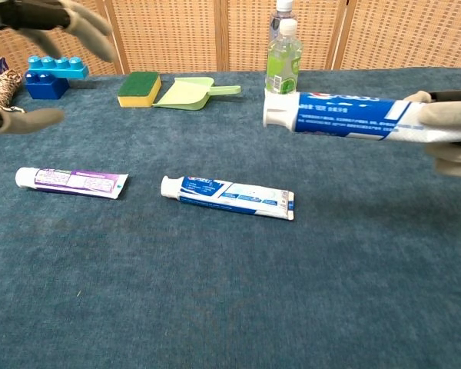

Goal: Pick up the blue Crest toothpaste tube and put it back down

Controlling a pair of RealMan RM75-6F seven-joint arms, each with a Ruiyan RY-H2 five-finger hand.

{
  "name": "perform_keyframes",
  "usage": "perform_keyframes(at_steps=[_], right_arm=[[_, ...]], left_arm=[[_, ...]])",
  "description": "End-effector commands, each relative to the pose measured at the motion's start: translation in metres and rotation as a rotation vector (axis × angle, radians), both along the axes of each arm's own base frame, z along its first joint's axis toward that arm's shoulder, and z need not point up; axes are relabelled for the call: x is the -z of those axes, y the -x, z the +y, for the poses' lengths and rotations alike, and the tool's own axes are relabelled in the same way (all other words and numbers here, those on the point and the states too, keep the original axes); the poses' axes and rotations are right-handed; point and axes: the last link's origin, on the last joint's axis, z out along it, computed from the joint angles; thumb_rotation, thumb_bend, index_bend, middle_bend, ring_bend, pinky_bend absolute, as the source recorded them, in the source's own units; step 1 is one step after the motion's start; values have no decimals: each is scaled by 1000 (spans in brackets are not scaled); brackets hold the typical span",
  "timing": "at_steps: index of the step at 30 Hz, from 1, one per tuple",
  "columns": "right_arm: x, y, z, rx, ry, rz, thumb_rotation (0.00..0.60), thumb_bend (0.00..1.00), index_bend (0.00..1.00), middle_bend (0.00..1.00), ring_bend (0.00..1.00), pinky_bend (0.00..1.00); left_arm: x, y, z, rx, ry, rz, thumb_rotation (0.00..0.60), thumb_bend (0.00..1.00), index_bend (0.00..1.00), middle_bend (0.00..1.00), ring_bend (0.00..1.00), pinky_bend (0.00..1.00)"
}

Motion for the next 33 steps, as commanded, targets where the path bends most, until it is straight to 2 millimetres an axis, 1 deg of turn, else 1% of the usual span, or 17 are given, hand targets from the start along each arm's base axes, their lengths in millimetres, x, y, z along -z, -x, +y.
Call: perform_keyframes(at_steps=[1, 8, 14, 26, 33], right_arm=[[2, -4, 2, 0, -13, -7, 600, 569, 954, 743, 782, 891], [10, -14, 4, 7, -41, -26, 600, 567, 955, 743, 782, 891], [16, -19, 1, 16, -64, -30, 600, 567, 955, 743, 781, 891], [24, -29, -6, 41, -102, -44, 600, 569, 955, 743, 782, 891], [24, -31, -8, 39, -102, -36, 600, 568, 956, 743, 783, 890]], left_arm=[[8, -8, 5, 28, 2, -5, 600, 350, 229, 120, 53, 214], [24, -22, 8, 91, 10, 3, 600, 351, 226, 107, 42, 210], [31, -27, 9, 125, 8, 11, 600, 351, 223, 95, 28, 207], [38, -28, 8, 177, -5, 34, 600, 350, 209, 80, 9, 194], [45, -25, 7, 138, 13, 13, 600, 351, 210, 79, 9, 195]])
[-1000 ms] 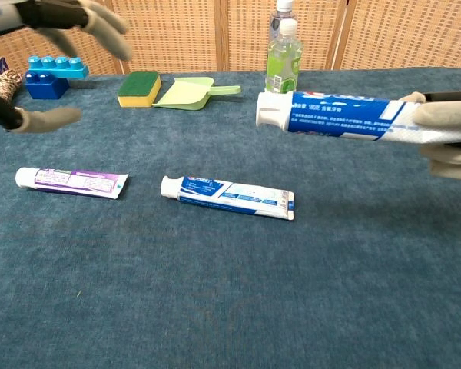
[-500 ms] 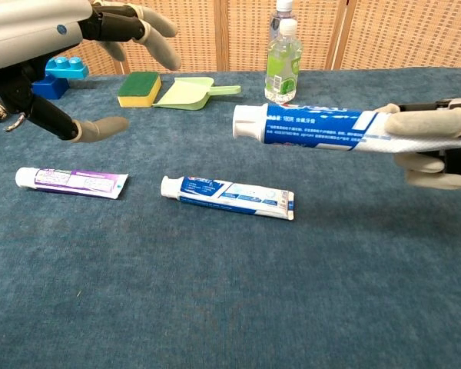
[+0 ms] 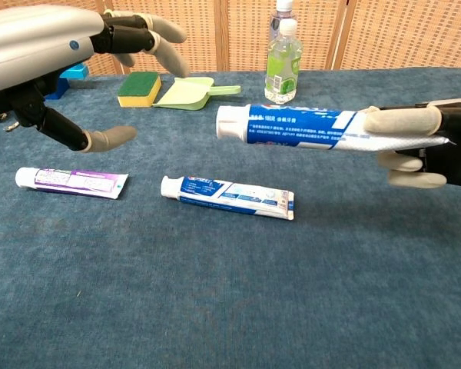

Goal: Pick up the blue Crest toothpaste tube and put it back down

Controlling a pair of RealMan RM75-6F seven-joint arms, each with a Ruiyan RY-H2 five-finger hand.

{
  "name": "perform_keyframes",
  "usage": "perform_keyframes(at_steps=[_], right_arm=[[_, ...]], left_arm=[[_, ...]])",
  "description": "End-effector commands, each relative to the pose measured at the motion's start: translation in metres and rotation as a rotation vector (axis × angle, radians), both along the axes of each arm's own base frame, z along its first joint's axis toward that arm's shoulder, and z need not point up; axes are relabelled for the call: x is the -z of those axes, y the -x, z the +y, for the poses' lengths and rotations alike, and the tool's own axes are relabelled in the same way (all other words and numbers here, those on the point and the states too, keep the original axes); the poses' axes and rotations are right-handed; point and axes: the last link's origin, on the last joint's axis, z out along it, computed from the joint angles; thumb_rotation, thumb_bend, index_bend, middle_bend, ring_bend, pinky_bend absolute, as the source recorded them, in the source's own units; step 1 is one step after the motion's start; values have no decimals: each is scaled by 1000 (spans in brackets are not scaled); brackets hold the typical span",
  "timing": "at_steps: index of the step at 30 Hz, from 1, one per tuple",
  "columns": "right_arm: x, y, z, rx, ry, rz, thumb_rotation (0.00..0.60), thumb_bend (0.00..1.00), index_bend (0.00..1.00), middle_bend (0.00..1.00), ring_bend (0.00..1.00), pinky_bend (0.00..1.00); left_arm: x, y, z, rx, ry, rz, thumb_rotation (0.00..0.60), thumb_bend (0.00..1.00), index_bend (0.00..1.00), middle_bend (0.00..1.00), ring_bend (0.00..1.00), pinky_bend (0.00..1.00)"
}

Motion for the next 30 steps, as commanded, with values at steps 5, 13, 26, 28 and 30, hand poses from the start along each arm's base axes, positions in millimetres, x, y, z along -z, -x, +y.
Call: perform_keyframes(at_steps=[5, 13, 26, 28, 30], right_arm=[[2, -3, 0, 12, -10, -14, 600, 568, 956, 743, 783, 891], [3, -8, -1, 25, -32, -44, 600, 567, 955, 743, 787, 891], [4, -16, 0, 21, -62, -69, 600, 566, 955, 743, 787, 892], [4, -17, 0, 21, -65, -76, 600, 566, 955, 743, 787, 891], [4, -19, 0, 14, -65, -76, 600, 567, 956, 743, 787, 891]], left_arm=[[4, -2, 2, -7, 19, -3, 600, 351, 220, 79, 9, 195], [9, -5, 4, 21, 27, -12, 600, 350, 226, 84, 9, 195], [14, -11, 6, 74, 16, -33, 600, 351, 222, 87, 9, 194], [15, -12, 6, 77, 17, -36, 600, 351, 221, 89, 9, 194], [16, -13, 6, 81, 19, -40, 600, 351, 223, 93, 10, 195]])
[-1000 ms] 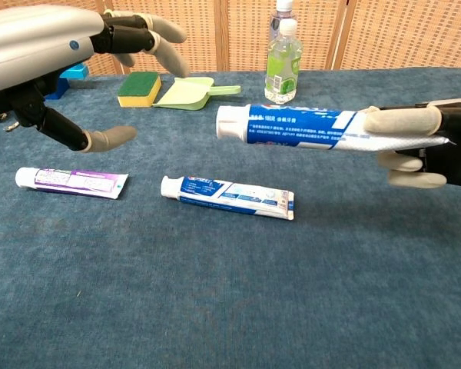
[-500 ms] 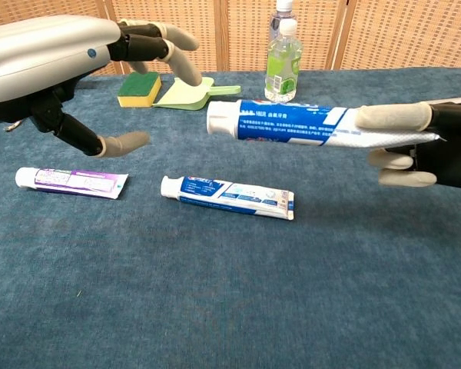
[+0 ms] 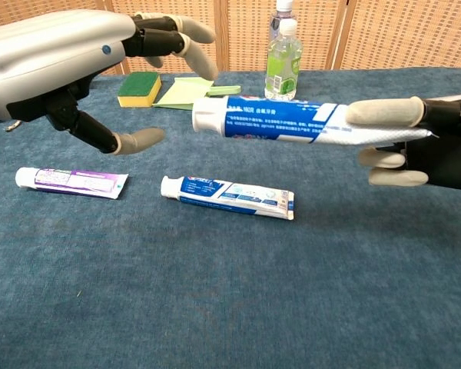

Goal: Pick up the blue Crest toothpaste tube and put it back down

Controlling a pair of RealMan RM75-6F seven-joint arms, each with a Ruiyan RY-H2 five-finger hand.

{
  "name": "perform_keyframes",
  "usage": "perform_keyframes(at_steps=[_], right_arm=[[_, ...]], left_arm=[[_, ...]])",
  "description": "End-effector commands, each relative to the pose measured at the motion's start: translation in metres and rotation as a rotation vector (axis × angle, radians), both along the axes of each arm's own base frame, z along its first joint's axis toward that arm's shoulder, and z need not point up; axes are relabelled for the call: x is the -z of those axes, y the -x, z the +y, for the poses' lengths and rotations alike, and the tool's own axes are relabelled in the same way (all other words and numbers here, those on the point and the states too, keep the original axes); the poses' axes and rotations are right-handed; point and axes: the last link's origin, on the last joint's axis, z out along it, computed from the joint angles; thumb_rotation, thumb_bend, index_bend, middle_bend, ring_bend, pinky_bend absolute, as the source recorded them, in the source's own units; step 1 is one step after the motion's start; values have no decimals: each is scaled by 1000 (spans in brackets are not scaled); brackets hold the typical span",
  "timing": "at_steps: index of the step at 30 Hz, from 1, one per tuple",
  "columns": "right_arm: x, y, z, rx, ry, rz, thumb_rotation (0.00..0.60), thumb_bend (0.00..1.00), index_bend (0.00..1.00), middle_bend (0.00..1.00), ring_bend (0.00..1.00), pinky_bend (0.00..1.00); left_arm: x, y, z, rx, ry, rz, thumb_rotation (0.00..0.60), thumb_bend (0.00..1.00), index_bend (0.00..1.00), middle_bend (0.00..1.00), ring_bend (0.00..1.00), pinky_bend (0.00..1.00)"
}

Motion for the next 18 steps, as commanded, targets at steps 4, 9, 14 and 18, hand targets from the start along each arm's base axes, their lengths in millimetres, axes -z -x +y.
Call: perform_keyframes(at_steps=[4, 9, 14, 18], right_arm=[[0, -5, 0, -11, -4, -7, 600, 567, 955, 743, 788, 891], [1, -8, 0, -17, -12, -8, 600, 567, 956, 743, 788, 891], [3, -9, 1, -20, -20, -11, 600, 566, 955, 743, 788, 891], [3, -10, 0, -15, -22, -16, 600, 565, 955, 743, 788, 891]], left_arm=[[2, -2, 0, 4, 5, -11, 600, 351, 232, 98, 9, 194], [3, -3, 0, 3, 10, -22, 600, 351, 239, 101, 10, 195], [4, -3, 0, -6, 22, -38, 600, 351, 254, 110, 14, 199], [5, -3, 0, -8, 29, -40, 600, 350, 262, 116, 18, 204]])
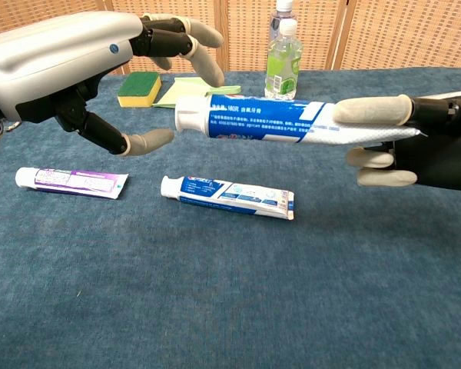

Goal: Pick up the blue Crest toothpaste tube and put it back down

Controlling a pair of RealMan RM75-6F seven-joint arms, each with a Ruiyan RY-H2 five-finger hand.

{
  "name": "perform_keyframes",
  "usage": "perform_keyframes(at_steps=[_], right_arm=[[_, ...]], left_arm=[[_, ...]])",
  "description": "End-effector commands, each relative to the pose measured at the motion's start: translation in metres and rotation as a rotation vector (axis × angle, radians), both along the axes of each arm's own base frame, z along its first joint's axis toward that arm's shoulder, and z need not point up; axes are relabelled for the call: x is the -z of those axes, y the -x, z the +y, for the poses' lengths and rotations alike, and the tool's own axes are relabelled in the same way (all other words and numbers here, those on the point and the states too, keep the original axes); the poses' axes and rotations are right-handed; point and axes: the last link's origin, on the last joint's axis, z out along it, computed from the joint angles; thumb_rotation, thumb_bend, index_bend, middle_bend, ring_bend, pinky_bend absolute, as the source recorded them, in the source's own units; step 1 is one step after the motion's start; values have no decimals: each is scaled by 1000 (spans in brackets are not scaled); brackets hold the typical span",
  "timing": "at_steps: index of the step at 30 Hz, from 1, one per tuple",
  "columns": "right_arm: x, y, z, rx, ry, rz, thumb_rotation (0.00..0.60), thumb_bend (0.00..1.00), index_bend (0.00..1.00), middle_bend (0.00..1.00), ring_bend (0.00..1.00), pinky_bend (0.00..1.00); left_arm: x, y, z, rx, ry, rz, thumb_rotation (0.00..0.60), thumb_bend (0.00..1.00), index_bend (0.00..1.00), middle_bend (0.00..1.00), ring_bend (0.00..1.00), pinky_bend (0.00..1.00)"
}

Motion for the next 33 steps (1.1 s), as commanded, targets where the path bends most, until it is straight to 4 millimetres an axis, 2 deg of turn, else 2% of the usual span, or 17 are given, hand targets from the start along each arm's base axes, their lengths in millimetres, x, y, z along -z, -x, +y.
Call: perform_keyframes(at_steps=[1, 18, 33], right_arm=[[0, -1, 0, 8, -4, -6, 600, 565, 955, 743, 788, 891], [3, -3, -2, 27, -16, -1, 600, 563, 955, 743, 788, 891], [5, 0, -2, 17, 16, 33, 600, 563, 955, 743, 789, 891]], left_arm=[[1, 0, -1, 2, 6, 1, 600, 351, 261, 116, 18, 204], [-1, 0, -1, 1, 5, -7, 600, 351, 249, 109, 18, 203], [-6, -2, 2, -137, 92, -29, 600, 351, 270, 101, 19, 216]])
